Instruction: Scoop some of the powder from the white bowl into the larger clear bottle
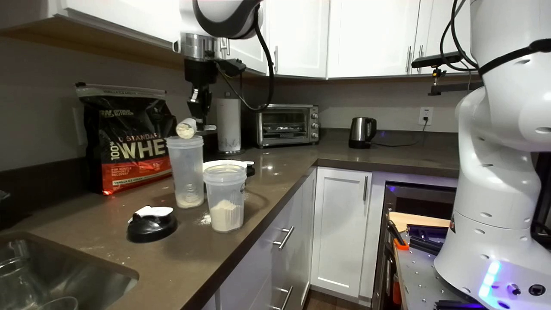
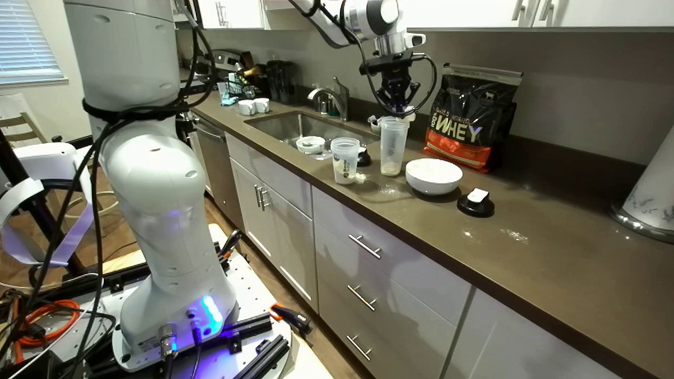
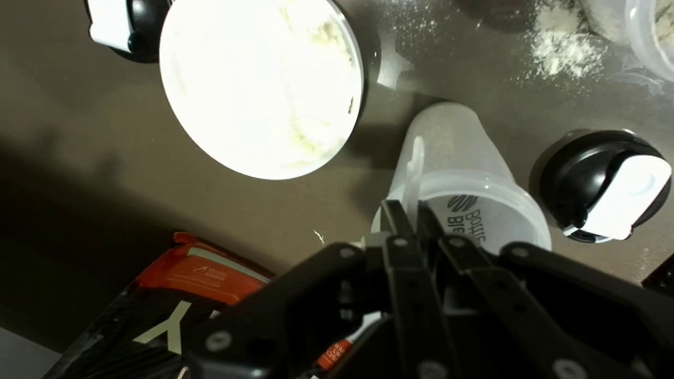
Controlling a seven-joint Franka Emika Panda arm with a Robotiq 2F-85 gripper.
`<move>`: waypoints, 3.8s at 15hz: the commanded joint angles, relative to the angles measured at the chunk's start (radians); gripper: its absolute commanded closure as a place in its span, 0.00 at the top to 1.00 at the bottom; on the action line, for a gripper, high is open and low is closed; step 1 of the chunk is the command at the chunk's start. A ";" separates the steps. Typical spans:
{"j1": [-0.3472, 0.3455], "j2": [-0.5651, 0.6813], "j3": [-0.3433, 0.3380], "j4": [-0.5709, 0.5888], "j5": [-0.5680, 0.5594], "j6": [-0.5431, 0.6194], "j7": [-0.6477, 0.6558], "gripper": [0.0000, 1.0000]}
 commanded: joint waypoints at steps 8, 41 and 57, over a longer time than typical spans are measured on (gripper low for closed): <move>0.018 -0.023 0.000 -0.054 -0.107 0.077 0.069 0.02; 0.028 -0.144 0.015 -0.220 -0.277 0.180 0.185 0.02; 0.029 -0.116 0.024 -0.214 -0.470 0.251 0.323 0.02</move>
